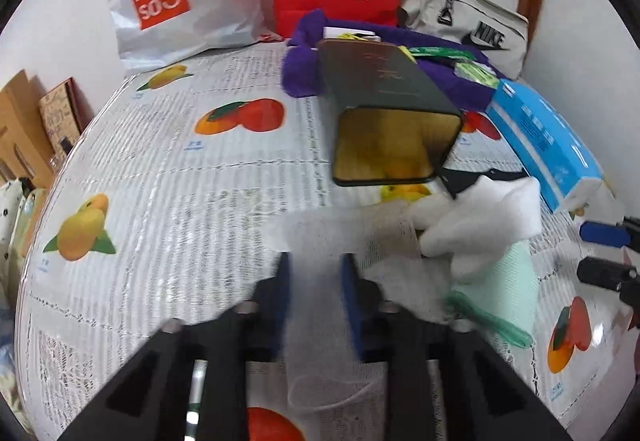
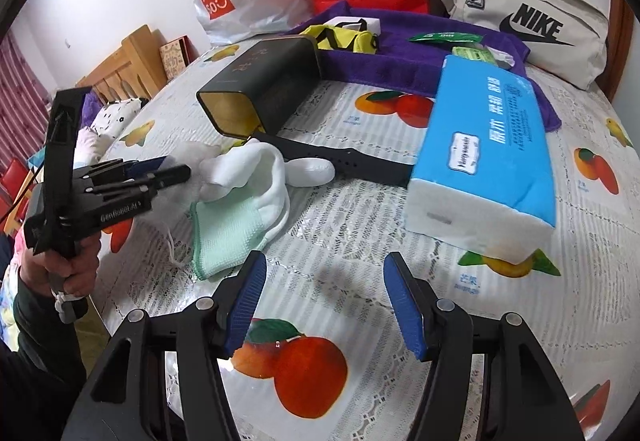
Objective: Organize soft objects
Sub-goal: 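Grasp the white mesh bag with the left tool, then grasp the white glove and mint cloth with the right tool while the left tool holds the mesh bag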
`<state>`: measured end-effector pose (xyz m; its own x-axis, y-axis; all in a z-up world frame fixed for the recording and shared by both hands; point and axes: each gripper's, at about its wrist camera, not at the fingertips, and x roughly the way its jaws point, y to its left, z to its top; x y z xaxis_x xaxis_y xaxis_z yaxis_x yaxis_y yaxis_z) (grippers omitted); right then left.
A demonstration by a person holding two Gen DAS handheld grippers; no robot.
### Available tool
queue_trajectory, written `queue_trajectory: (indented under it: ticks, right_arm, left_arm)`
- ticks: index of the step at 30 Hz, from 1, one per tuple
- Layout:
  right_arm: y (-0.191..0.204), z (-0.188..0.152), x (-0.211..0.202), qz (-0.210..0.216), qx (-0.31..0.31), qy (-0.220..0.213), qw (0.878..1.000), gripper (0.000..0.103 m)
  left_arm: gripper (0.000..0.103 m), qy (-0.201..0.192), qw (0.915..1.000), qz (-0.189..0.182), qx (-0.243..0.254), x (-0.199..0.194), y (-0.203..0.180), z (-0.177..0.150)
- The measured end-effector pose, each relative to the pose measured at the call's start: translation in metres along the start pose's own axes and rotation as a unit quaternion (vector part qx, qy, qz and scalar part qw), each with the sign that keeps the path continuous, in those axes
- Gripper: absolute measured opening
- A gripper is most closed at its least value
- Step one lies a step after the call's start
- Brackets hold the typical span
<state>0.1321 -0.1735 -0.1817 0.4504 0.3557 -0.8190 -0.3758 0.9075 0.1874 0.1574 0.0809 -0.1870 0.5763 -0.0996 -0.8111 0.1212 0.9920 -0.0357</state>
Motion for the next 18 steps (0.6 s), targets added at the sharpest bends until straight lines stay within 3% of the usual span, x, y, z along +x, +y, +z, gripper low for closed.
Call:
queue_trajectory:
  ticks: [4,8,13,15,18]
  right_arm:
    - [0.008,0.005,0.004,0.0,-0.012,-0.001,1.0,0.06]
    - [0.017,0.013,0.004,-0.012,-0.034,-0.01,0.999,0.06]
    - [0.031,0.027,0.013,0.02,-0.045,-0.017,0.999,0.062]
    - [0.036,0.03,0.025,0.021,-0.047,-0.011,0.999,0.069]
    - [0.036,0.033,0.052,0.03,-0.027,0.019,0.999,0.07]
  left_arm:
    - [0.005,0.001,0.9992,-0.029,-0.026,-0.003,0.015,0.001]
    - [0.005,0.004,0.9994,-0.008,-0.034,-0.003,0.025,0.002]
    - [0.005,0.005,0.9977,-0.029,-0.062,0.002,0.037,0.0]
    - [0.006,0.004,0.997,-0.036,-0.068,0.002,0.039,0.0]
    - [0.006,0.003,0.9954,-0.05,-0.081,0.003,0.044,-0.001]
